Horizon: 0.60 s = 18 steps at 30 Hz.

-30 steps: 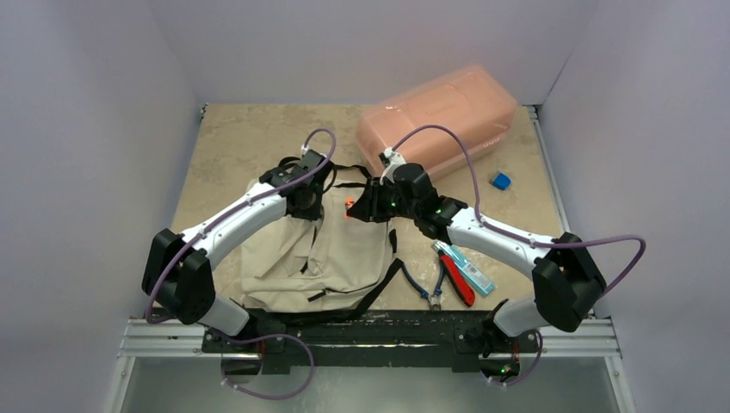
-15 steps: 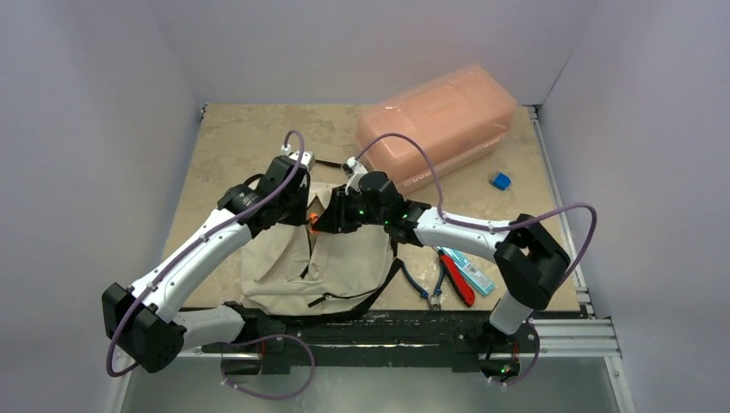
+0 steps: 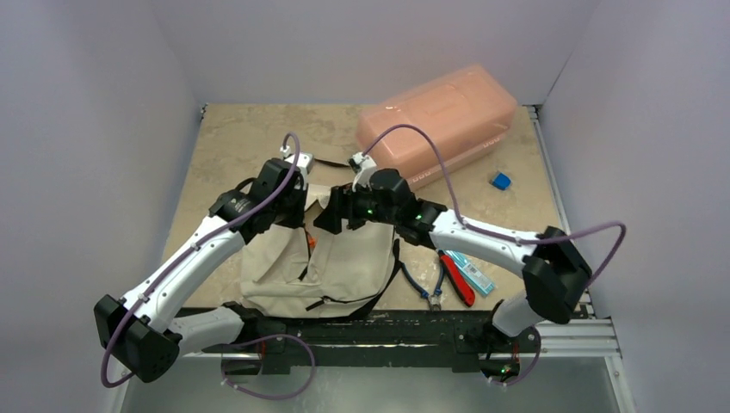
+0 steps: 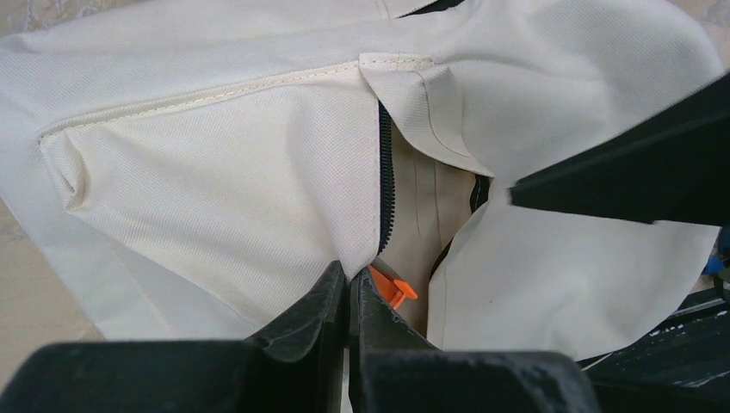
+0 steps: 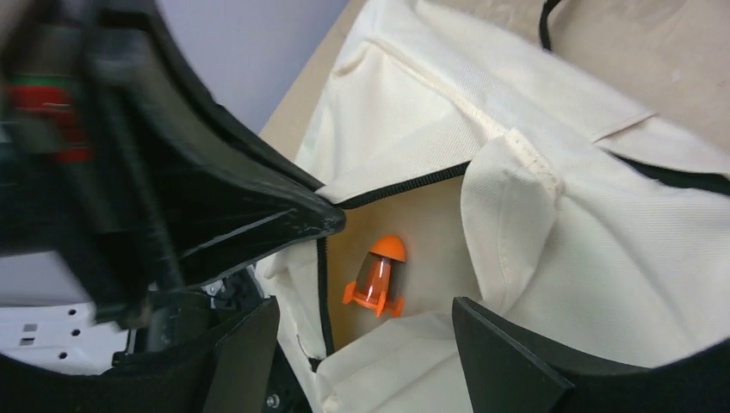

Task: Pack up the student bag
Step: Place the stationery in the student bag, then pick up the stationery from the center of the board.

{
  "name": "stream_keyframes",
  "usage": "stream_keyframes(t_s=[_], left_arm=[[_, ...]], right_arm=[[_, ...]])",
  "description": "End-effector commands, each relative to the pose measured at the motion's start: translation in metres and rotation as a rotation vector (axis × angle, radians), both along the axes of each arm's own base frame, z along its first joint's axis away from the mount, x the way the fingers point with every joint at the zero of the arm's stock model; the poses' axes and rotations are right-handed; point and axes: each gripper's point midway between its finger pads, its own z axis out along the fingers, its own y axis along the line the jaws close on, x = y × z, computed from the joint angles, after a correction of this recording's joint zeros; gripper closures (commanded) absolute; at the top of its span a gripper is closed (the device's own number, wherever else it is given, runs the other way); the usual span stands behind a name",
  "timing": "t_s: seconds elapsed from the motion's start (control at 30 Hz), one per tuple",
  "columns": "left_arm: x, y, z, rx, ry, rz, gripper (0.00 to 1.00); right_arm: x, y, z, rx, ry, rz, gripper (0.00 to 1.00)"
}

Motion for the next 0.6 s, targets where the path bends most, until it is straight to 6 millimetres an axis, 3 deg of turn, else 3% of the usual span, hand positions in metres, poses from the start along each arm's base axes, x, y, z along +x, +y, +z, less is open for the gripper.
stream_keyframes(t_s=[0.0,0.07,0.17,0.27,0.43,0.57], left_arm=[[0.015,-0.013,0.035,-0.049,-0.084,-0.065,1.0],[0.013,-0.014,0.032,-0.036,-0.054,-0.088,1.0],[0.012,-0.018,0.031,-0.035,-0.043,-0.121,1.0],[0.013,-0.021,0.031,-0.042,-0.049,-0.143,1.0],[0.009,-0.033,0.03,-0.078,-0.022,-0.205,1.0],[0.006,-0.032,0.028,-0.067,-0.002,-0.22,1.0]], right_arm=[[0.018,-0.063,0.035,-0.133,-0.136,-0.187,0.24],[0.029,-0.119,0.023,-0.225,-0.077,-0.384,0.27],[0.038,-0.218,-0.01,-0.311,0.044,-0.704,0.26],[0.047,-0.304,-0.033,-0.272,0.145,-0.993,0.21],[0.085,-0.399,-0.069,-0.273,0.218,-1.274,0.12],[0.139,-0.449,-0.079,-0.217,0.261,-1.38,0.1]])
